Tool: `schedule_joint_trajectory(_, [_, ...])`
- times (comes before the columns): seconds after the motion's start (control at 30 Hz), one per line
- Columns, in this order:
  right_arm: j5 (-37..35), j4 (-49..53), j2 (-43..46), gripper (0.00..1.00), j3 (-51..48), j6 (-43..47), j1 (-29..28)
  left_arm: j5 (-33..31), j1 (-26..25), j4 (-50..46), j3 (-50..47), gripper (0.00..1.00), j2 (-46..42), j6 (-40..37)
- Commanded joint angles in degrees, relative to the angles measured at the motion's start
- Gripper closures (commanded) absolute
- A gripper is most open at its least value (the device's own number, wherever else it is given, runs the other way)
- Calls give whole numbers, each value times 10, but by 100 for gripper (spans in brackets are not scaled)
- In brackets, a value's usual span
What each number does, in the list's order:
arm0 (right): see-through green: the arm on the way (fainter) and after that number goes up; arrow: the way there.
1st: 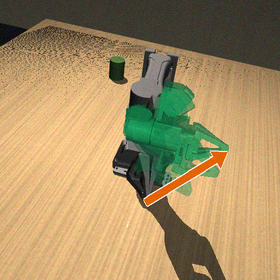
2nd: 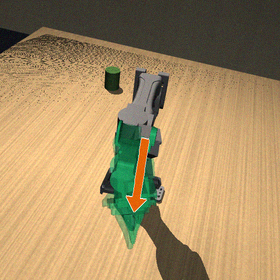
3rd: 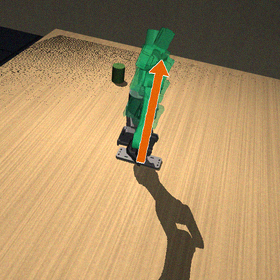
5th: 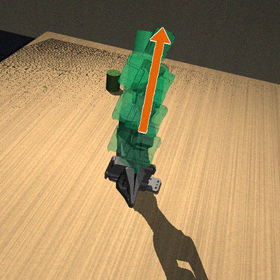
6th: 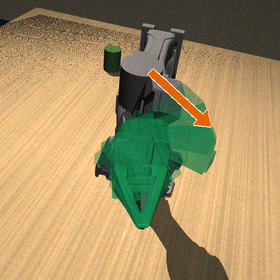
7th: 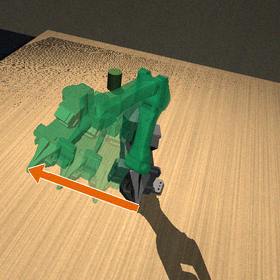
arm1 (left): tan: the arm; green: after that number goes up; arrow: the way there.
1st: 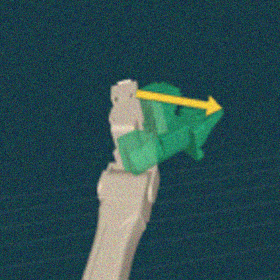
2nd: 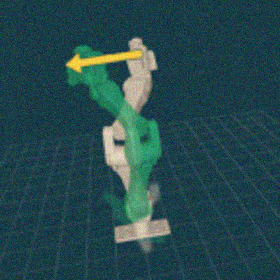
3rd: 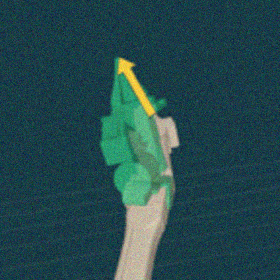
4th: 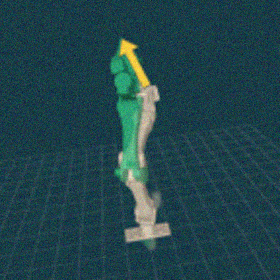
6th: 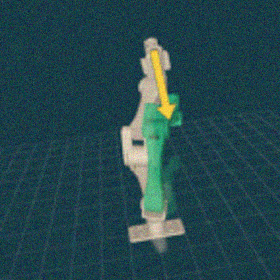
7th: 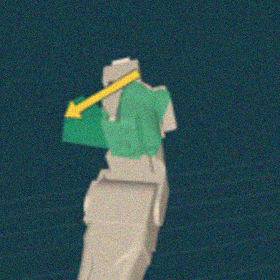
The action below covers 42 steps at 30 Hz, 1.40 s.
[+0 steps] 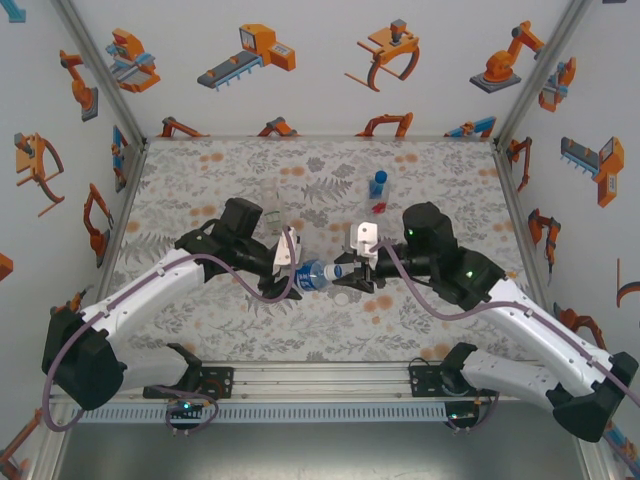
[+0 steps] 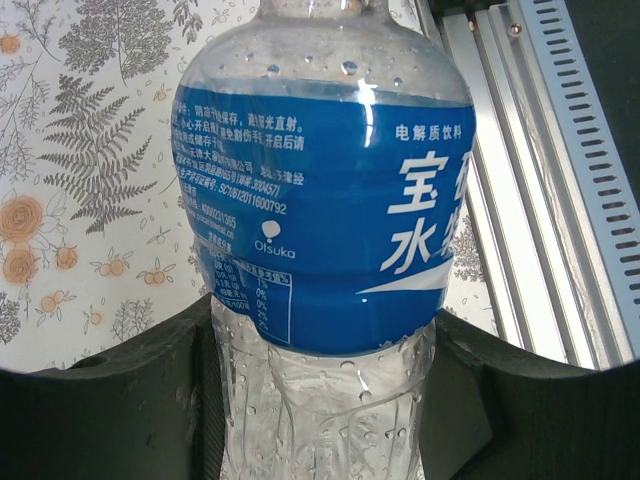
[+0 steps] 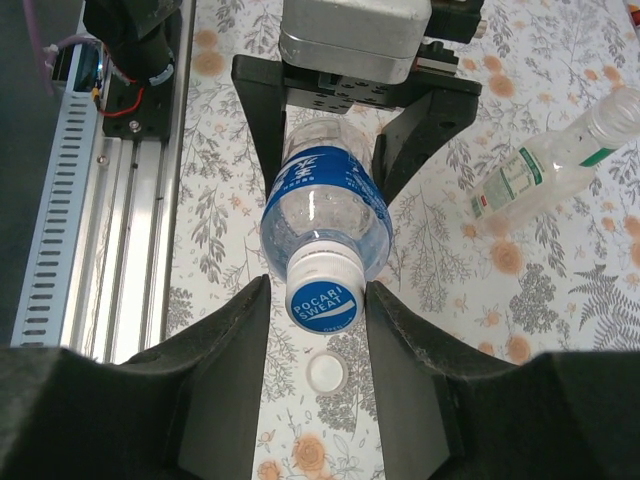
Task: Screw on the bottle caps
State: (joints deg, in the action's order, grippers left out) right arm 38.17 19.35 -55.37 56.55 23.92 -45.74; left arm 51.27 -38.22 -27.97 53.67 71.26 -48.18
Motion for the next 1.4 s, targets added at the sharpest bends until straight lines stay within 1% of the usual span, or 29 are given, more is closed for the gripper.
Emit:
schedule_joint_trajectory(0.0, [20, -24, -2, 58, -8, 17, -1, 28, -2, -7, 6, 100, -10, -14])
schedule_joint_trajectory(0.23, [12, -22, -12, 60, -6, 15, -1, 27, -2, -8, 6, 100, -13, -14])
schedule_joint_trajectory(0.37, [0, -23, -16, 72, -6, -8, -1, 27, -2, -9, 6, 100, -14, -14])
schedule_joint_trajectory(0.43, [-21, -27, -20, 81, -5, -55, -1, 27, -2, -9, 6, 100, -14, -14])
schedule_joint_trajectory(0.5, [-66, -44, -23, 92, -4, -149, -1, 27, -1, -9, 6, 100, -14, -14])
schedule_joint_trajectory(0.53, [-96, -57, -24, 100, -6, -213, -1, 24, -2, -8, 6, 100, -15, -14])
schedule_joint_trajectory(0.6, [-166, -76, -25, 100, -12, -374, -1, 16, -2, -8, 7, 100, -16, -12])
schedule_joint_trajectory(0.7, [-250, -69, -22, 100, -25, -610, -1, 6, -2, -6, 7, 100, -19, -11])
schedule_joint_trajectory(0.73, [-274, -58, -20, 100, -31, -682, -1, 4, -2, -5, 7, 100, -19, -10])
schedule_joint_trajectory(0.8, [-324, -7, -13, 100, -39, -856, 0, 3, -2, -4, 7, 100, -19, -9])
schedule_joint_trajectory(0.87, [-328, 21, -10, 100, -53, -981, 2, 0, -1, -2, 7, 100, -20, -7])
schedule_joint_trajectory(0.93, [-315, -18, -6, 100, -77, -1046, 1, -4, -1, 1, 6, 100, -21, -3])
schedule_joint_trajectory(1.0, [-311, -30, -8, 100, -81, -1078, 1, -10, -2, 5, 6, 100, -21, 2])
schedule_joint_trajectory(1.07, [-311, -24, -11, 100, -68, -1079, 1, -11, -2, 5, 5, 100, -22, 1])
schedule_joint_trajectory(1.33, [-315, -9, -23, 100, -30, -1017, 2, -10, -2, 5, 4, 100, -21, 1])
schedule_joint_trajectory(1.37, [-314, -7, -25, 100, -26, -1008, 2, -10, -2, 5, 5, 96, -20, 1])
